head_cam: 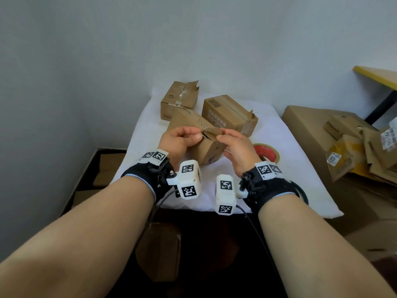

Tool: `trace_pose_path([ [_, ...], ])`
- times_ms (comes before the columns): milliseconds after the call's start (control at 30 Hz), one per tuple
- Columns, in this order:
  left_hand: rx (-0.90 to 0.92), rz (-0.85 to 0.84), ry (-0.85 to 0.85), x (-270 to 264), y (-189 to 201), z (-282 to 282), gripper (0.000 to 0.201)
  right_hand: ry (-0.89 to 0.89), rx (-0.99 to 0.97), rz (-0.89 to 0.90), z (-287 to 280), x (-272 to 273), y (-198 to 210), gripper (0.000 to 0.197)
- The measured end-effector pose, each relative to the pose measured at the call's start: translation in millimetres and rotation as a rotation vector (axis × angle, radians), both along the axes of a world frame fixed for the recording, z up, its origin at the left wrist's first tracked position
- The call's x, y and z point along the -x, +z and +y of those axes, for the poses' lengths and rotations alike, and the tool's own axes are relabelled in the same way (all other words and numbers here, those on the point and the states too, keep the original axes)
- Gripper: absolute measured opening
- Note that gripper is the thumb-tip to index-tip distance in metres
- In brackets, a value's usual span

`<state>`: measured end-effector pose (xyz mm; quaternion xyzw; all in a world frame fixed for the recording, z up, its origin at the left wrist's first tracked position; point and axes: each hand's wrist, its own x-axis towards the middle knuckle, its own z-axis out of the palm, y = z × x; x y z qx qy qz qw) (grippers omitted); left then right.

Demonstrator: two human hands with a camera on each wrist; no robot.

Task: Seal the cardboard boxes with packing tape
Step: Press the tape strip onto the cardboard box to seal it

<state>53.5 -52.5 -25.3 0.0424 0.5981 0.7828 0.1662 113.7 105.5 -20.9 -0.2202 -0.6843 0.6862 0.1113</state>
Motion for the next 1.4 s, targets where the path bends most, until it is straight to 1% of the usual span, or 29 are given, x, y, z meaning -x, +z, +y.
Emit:
trace_pose_path([
  [133,0.026,0.092,0.027,3,10,0,0.009,0.010,0.034,0.003,0,-1,-8,0.012],
  [267,0.070,0.180,0.073,6,14,4,0.014,0.039,0.007,-0.011,0,-2,-7,0.012],
  [400,0.114,0.223,0.078,7,13,7,0.017,0.082,-0.094,-0.034,0,-5,-4,0.017],
  [467,0.130,0.236,0.065,6,13,9,0.016,0.107,-0.114,-0.039,0,-8,-3,0.020],
  [567,0.155,0.260,0.031,5,14,11,0.011,0.093,-0.059,-0.055,1,-13,0,0.038],
  [600,0.165,0.269,0.016,5,14,11,0.010,0.076,-0.041,-0.065,1,-14,1,0.041],
  [733,0.201,0.305,-0.024,2,12,13,0.013,0.015,-0.022,-0.099,-3,-14,3,0.035],
  [900,0.169,0.279,-0.028,2,13,8,0.012,0.056,0.010,-0.098,-5,-13,0,0.035],
  [1067,0.172,0.272,-0.063,3,13,4,0.018,0.060,0.019,-0.109,-7,-10,1,0.035],
  [1167,0.192,0.232,-0.095,2,10,0,0.019,0.038,-0.027,-0.084,-7,-10,7,0.032],
  [1233,0.228,0.193,-0.122,0,6,-1,0.020,0.025,-0.073,-0.072,-5,-10,10,0.033],
  [1300,0.250,0.146,-0.150,-1,2,0,0.017,0.024,-0.100,-0.066,-3,-10,10,0.035],
  [1400,0.232,0.078,-0.171,-1,2,1,0.013,0.024,-0.101,-0.074,-3,-10,7,0.035],
])
